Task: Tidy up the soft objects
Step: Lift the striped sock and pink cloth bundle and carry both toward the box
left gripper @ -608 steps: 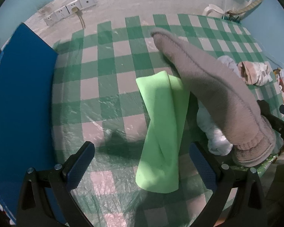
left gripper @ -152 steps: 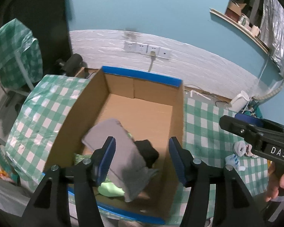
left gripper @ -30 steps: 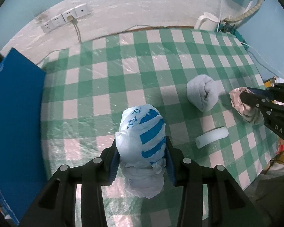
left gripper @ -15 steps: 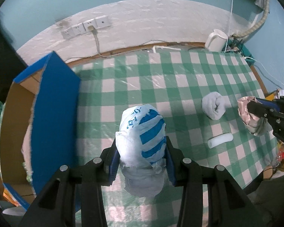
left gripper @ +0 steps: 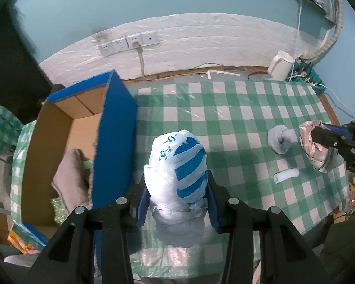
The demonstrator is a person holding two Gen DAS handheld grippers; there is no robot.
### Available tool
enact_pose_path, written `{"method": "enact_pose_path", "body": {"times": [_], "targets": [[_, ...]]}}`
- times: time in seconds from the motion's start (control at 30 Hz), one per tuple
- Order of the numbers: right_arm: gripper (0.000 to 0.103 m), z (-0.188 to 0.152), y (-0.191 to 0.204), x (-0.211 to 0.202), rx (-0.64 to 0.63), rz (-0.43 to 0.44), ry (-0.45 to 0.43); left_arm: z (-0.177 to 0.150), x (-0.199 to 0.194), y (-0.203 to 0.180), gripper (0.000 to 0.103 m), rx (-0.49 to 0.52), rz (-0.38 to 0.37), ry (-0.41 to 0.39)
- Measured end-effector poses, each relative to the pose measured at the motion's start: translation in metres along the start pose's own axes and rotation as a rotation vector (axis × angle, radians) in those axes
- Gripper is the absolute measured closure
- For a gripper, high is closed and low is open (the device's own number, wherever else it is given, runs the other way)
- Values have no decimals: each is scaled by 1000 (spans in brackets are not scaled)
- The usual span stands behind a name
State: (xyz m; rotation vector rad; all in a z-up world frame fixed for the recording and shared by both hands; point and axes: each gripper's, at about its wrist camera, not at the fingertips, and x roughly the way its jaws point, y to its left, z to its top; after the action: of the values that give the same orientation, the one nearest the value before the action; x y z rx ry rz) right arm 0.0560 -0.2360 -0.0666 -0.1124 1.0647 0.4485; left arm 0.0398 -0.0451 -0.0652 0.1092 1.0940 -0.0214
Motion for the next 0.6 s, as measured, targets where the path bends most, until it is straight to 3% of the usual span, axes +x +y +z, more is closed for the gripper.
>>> {"method": "enact_pose_path", "body": {"times": [0.6], "targets": [[95,49,83,0,-114,96,-48,-8,-22,65,60,-93,47,-50]]}}
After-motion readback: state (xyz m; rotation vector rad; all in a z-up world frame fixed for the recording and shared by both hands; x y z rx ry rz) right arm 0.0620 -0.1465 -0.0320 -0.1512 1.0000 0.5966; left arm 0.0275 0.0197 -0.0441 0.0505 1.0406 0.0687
